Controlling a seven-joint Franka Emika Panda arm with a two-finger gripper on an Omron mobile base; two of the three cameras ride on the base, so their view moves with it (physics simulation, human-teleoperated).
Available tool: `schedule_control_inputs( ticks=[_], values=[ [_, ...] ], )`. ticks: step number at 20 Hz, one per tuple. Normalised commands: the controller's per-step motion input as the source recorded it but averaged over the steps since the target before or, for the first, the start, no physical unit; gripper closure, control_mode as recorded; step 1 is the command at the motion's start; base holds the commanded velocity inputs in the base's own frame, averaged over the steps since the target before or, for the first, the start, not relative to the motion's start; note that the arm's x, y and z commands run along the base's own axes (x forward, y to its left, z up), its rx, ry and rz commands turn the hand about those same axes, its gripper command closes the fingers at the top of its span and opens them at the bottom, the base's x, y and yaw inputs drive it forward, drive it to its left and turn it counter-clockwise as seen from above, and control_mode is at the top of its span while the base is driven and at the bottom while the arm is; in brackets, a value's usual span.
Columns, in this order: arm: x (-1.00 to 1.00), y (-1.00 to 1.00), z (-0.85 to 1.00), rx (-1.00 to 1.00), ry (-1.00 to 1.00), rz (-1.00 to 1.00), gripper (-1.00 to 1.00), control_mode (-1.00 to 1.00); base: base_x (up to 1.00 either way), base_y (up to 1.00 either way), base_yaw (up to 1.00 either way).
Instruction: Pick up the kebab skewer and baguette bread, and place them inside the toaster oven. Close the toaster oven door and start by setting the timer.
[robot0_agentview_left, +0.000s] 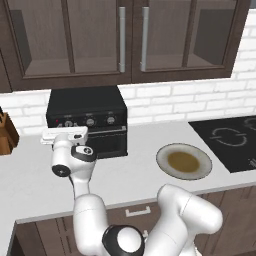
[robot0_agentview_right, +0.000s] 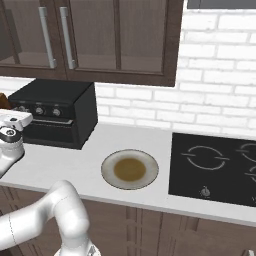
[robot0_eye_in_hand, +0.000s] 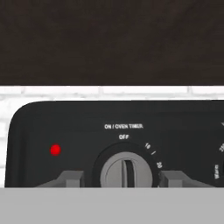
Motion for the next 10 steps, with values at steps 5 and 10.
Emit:
schedule_control_inputs(
  ticks=[5, 10],
  values=[
    [0.04, 0.0, 0.11, 0.05, 0.0, -0.02, 1.0, -1.0, 0.0, 0.0, 0.0],
    [0.08, 0.0, 0.14, 0.07, 0.0, 0.0, 1.0, -1.0, 0.0, 0.0, 0.0]
  ],
)
